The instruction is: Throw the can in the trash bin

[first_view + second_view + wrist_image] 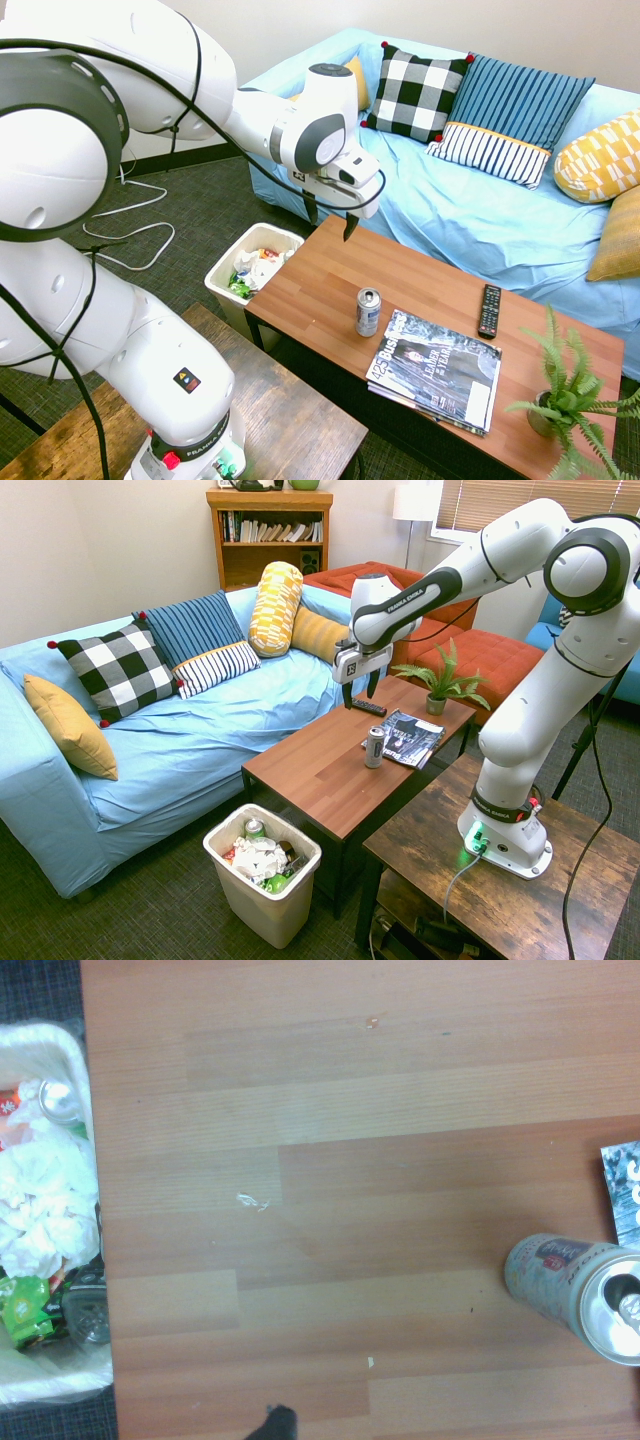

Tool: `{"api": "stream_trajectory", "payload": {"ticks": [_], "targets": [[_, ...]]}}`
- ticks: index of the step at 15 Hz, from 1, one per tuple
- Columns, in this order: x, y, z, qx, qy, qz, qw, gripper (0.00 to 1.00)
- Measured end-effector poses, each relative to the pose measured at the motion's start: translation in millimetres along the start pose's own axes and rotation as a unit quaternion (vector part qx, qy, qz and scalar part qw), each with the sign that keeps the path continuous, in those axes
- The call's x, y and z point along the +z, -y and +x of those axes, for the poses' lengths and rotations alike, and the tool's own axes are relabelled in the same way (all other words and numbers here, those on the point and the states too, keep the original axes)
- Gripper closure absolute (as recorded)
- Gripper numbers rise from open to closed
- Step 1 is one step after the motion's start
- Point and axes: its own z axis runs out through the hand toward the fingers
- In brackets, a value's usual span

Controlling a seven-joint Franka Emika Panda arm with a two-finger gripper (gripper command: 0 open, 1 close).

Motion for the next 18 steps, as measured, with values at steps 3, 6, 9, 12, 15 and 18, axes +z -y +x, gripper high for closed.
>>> {"api": "stream_trajectory", "payload": {"ticks": [3,6,9,12,15,18], "targets": [[1.3,3.1,1.6,0.002,-0.005,0.006,1.000,0.00],[5.3,5.0,5.0,0.012,-0.011,0.010,1.000,0.00],[12.8,2.8,11.2,0.027,-0.013,0.006,1.000,0.00],[28.3,-4.2,23.8,0.041,-0.012,-0.003,0.999,0.00],[49.4,-13.8,38.8,0.057,-0.007,-0.011,0.998,0.00],[79.4,-22.5,51.8,0.073,-0.002,-0.023,0.997,0.00]]}}
